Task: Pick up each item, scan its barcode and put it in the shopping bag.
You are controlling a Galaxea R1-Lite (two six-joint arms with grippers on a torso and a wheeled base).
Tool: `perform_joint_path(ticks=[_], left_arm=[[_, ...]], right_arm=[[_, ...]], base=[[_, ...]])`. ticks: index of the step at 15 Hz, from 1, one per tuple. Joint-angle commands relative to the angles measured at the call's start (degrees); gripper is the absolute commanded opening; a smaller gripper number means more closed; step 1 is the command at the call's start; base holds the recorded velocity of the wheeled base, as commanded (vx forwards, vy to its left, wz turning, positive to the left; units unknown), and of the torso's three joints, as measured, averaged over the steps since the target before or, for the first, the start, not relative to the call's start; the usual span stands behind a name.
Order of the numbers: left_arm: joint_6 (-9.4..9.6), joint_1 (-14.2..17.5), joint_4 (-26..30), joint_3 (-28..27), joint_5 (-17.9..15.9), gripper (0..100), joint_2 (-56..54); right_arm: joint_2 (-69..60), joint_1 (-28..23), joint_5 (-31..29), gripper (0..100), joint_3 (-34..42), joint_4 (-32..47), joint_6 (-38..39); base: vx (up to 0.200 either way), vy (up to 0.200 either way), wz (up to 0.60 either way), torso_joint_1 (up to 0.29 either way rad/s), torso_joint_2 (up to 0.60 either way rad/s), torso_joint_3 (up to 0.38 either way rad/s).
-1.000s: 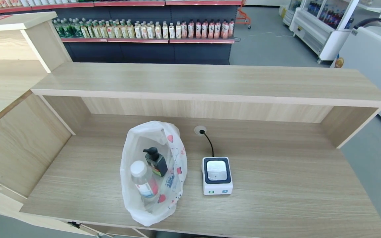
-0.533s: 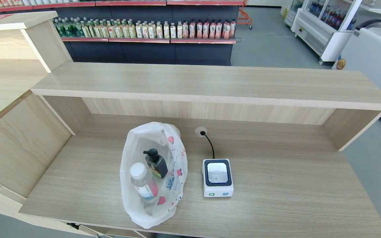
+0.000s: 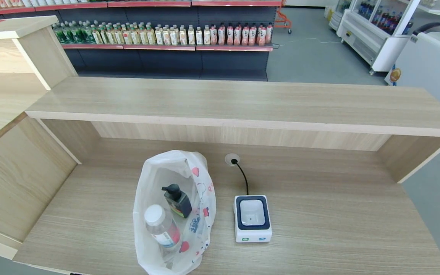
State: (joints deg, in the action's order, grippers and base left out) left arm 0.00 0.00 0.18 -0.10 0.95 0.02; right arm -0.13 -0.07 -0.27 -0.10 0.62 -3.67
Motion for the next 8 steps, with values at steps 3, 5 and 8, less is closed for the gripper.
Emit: perform_joint_path(ticks=[3,5,8], left_arm=[[0.0,0.0,-0.01,0.01,0.02,100,-0.02],[0.0,0.0,-0.01,0.01,0.02,100,-0.02],[0.0,0.0,-0.01,0.01,0.02,100,-0.02]], right_arm=[[0.13,-0.01,0.0,0,0.01,-0.01,0.07],[0.13,-0.01,0.0,0,0.01,-0.01,-0.02],[0.13,-0.01,0.0,0,0.01,-0.01,-0.02]], base=[[0.0,0.0,0.0,0.0,0.0,0.0],[0.0,0.0,0.0,0.0,0.0,0.0],[0.0,0.0,0.0,0.0,0.0,0.0]])
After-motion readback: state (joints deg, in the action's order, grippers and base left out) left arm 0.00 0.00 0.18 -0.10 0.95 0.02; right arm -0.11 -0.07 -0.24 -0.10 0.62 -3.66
